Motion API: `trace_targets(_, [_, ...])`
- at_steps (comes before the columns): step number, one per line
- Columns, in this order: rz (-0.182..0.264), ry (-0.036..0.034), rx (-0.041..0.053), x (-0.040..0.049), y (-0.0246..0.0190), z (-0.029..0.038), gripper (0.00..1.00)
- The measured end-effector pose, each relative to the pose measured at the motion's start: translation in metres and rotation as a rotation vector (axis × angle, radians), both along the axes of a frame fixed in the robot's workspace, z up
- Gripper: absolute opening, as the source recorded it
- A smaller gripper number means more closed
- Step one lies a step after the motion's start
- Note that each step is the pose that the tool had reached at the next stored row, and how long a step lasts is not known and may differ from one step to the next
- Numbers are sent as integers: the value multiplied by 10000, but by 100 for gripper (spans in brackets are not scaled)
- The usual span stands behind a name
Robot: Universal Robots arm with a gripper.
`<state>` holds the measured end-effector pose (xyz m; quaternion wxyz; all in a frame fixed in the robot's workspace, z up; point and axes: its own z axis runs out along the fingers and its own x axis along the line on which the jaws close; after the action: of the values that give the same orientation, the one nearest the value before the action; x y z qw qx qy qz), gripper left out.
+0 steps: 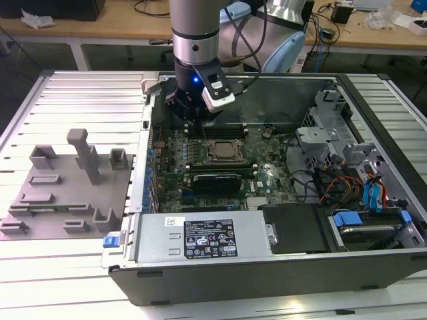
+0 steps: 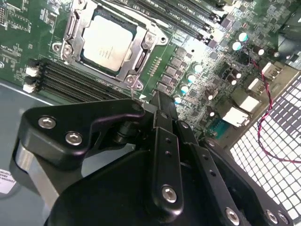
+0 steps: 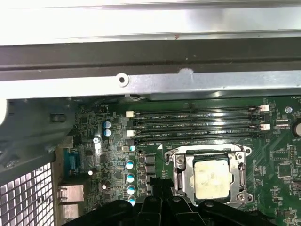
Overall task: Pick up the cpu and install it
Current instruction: 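Install the first cpu locking lever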
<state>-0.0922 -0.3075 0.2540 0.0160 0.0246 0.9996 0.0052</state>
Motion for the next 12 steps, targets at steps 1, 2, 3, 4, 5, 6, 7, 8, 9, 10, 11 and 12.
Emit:
trace_targets(1, [-1,-1,1,0,0,0,11])
trace_targets(2, [-1,0,0,0,0,0,11])
trace_targets(3, [-1,1,-1,0,0,1,11])
trace_targets(4, [-1,1,-2,0,0,1,11])
trace_targets(5, [-1,1,-2,0,0,1,11])
trace_targets(6, [0,1,-1,0,0,1,11])
trace_targets(7, [0,1,-2,-1,0,1,11])
trace_targets(8, [-1,1,-1,-1,0,1,11])
trace_targets(9, [0,1,-2,-1,0,1,11])
trace_targets(10, [-1,1,-1,-1,0,1,11])
trace_targets(11, [-1,1,-2,-2,0,1,11])
trace_targets(12, [-1,2,-2,-2,0,1,11])
